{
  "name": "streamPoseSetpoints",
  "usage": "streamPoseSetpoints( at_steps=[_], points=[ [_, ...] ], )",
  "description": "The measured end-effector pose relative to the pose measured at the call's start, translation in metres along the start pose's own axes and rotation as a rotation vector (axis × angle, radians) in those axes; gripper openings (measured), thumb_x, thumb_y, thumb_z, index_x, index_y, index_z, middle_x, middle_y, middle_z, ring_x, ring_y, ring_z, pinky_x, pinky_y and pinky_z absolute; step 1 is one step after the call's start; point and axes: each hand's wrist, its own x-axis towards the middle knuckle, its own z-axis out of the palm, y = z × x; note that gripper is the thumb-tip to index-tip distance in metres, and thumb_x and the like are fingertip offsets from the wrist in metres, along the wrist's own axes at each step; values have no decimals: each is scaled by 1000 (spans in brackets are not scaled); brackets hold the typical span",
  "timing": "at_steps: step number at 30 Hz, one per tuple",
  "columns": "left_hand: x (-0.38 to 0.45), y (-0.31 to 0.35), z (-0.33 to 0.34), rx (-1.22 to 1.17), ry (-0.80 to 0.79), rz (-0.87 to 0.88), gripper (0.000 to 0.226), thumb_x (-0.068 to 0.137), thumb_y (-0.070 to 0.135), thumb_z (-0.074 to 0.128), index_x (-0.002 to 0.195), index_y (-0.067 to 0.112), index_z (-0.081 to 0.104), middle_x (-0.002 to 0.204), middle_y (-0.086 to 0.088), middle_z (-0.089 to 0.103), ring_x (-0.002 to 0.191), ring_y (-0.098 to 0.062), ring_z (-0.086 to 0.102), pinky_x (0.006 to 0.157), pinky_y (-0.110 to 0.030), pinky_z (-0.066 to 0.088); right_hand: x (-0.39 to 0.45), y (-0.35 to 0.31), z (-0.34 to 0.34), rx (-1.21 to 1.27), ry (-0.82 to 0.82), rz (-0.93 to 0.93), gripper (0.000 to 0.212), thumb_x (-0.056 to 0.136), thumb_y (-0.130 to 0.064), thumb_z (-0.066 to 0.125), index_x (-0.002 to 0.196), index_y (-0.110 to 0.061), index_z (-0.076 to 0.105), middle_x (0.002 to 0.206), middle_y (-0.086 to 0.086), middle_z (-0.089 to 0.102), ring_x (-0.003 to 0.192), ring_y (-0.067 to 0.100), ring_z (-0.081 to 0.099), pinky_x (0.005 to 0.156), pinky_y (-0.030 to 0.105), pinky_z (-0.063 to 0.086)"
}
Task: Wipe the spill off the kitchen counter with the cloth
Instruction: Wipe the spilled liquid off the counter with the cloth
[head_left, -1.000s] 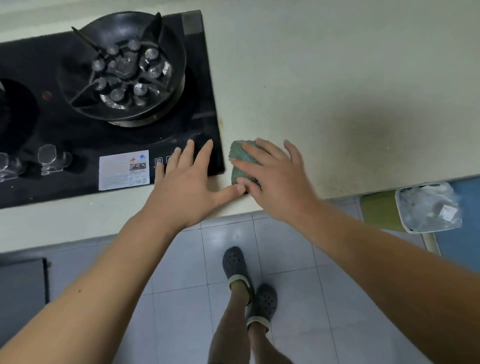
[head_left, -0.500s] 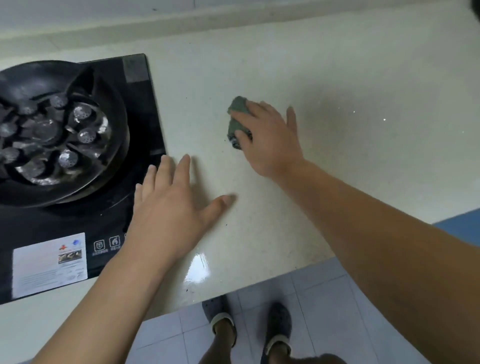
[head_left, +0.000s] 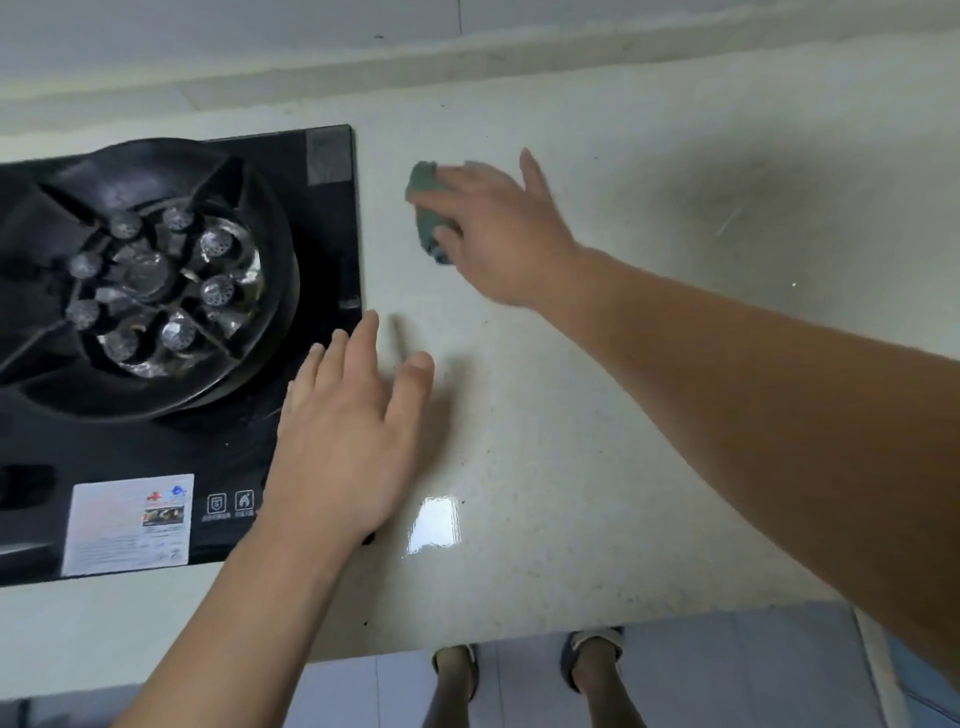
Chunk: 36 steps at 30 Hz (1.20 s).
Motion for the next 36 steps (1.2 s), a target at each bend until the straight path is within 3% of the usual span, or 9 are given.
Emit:
streamPoseSetpoints(
  at_steps=[5, 12, 14, 18, 20, 24, 27, 33, 36],
  points=[
    [2, 0, -1, 2, 26, 15, 67, 103, 64, 26, 163, 33, 24, 170, 3, 27, 158, -15, 14, 128, -45, 15, 23, 45, -13, 9, 67, 345, 48, 103, -38, 42, 152, -40, 45, 159, -2, 44, 152, 28, 33, 122, 71, 6],
    [2, 2, -2, -28, 37, -18, 82, 94, 78, 13, 158, 31, 34, 162, -2, 41, 152, -22, 31, 121, -55, 27, -155, -56, 16, 59, -120, -266, 48, 101, -40, 43, 149, -45, 47, 169, -11, 32, 159, 19, 20, 124, 64, 7],
    [-1, 7, 1, 14, 34, -36, 82, 95, 76, 15, 160, 29, 30, 166, -5, 35, 155, -24, 26, 123, -55, 23, -150, -32, 14, 8, -74, -176, 49, 102, -40, 41, 151, -43, 46, 168, -9, 33, 158, 22, 23, 123, 67, 11],
    [-5, 16, 4, 55, 9, -46, 68, 104, 64, 24, 162, 28, 27, 169, -4, 28, 157, -23, 19, 126, -52, 18, -120, 33, 2, -19, 84, 346, 53, 102, -37, 44, 154, -39, 45, 167, -1, 37, 155, 25, 28, 119, 71, 16],
    [-7, 19, 3, 54, -5, -44, 67, 105, 63, 25, 162, 28, 27, 169, -4, 29, 156, -24, 21, 125, -52, 18, -135, 16, 6, 31, 101, 402, 53, 102, -37, 45, 155, -37, 44, 168, 0, 34, 156, 26, 24, 120, 70, 15],
    [-10, 16, -1, 29, -8, -30, 67, 106, 62, 27, 160, 24, 33, 165, -3, 37, 152, -25, 30, 124, -50, 22, -223, -82, 30, 112, 4, -45, 49, 102, -40, 48, 151, -37, 48, 170, -3, 31, 160, 25, 17, 122, 71, 10],
    [-16, 12, -3, 19, -23, -25, 68, 105, 62, 28, 160, 23, 34, 166, -1, 36, 154, -21, 28, 126, -50, 20, -252, -79, 29, 77, -61, -222, 51, 99, -39, 55, 150, -41, 48, 169, -6, 32, 159, 24, 21, 122, 71, 9],
    [-25, 6, -3, 42, -41, -23, 70, 104, 66, 27, 161, 25, 33, 167, 5, 34, 155, -17, 27, 126, -49, 20, -247, 7, 4, 86, 54, 552, 50, 106, -40, 45, 156, -40, 42, 172, -2, 26, 160, 25, 16, 123, 73, 2],
    [-28, 12, 0, 41, -35, -19, 70, 105, 65, 28, 160, 22, 34, 166, -1, 36, 154, -20, 27, 126, -45, 20, -259, -51, 15, 40, 70, 448, 55, 98, -35, 51, 154, -36, 47, 169, 1, 32, 159, 28, 19, 121, 75, 7]
  ],
)
